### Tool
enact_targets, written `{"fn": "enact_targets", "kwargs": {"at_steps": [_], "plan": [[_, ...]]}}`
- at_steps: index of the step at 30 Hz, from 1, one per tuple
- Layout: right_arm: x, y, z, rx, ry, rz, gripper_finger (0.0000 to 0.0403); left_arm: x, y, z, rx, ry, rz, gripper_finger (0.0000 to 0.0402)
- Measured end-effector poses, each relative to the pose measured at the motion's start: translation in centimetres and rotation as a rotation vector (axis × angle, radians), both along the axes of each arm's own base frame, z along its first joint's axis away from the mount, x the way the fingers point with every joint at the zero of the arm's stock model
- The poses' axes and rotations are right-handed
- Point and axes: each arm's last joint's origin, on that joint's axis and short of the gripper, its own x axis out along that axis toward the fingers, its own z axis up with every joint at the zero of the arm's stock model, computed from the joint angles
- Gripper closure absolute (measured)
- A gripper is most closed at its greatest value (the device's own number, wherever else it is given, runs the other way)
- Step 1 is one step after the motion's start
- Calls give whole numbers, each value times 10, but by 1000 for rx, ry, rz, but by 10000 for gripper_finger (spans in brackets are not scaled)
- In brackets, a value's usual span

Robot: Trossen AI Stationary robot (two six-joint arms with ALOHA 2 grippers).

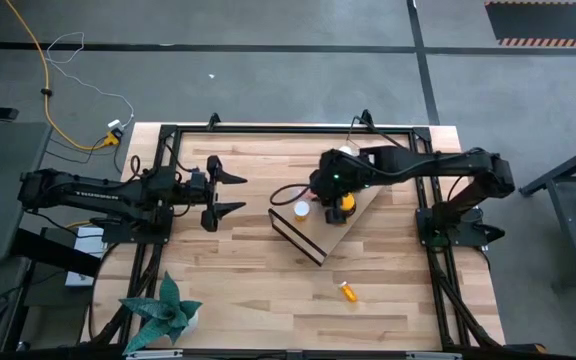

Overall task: Pick and place medicine bottles onto shelf by color
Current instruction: Move the red pill bottle to the bottom center of the shelf

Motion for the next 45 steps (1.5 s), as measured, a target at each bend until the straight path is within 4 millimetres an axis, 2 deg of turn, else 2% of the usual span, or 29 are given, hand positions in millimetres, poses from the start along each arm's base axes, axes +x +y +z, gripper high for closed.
{"fn": "enact_targets", "kwargs": {"at_steps": [3, 8, 14, 19, 25, 31, 35, 44, 45], "plan": [[-15, 7, 2, -3, -21, -26, 325, -1, 0, 0, -2, 5, 0, 119], [-67, 19, -25, 13, -103, -108, 325, -1, 0, -1, -2, 16, 0, 119], [-133, 33, -50, 63, -406, -188, 325, -1, 0, 2, 2, -14, 1, 119], [-168, 37, -78, 34, -581, -241, 325, -1, 0, 4, 6, -39, 1, 119], [-184, 38, -117, -14, -638, -320, 325, -1, 0, 4, 5, -36, 1, 119], [-190, 37, -131, -87, -691, -419, 325, -1, 0, 4, 5, -35, 1, 119], [-194, 36, -149, -131, -685, -512, 325, -1, 0, 4, 4, -36, -1, 119], [-208, 30, -209, -72, -706, -680, 325, -1, 0, 4, 5, -35, -2, 119], [-208, 30, -210, -61, -709, -694, 325, -1, 0, 4, 5, -36, -3, 119]]}}
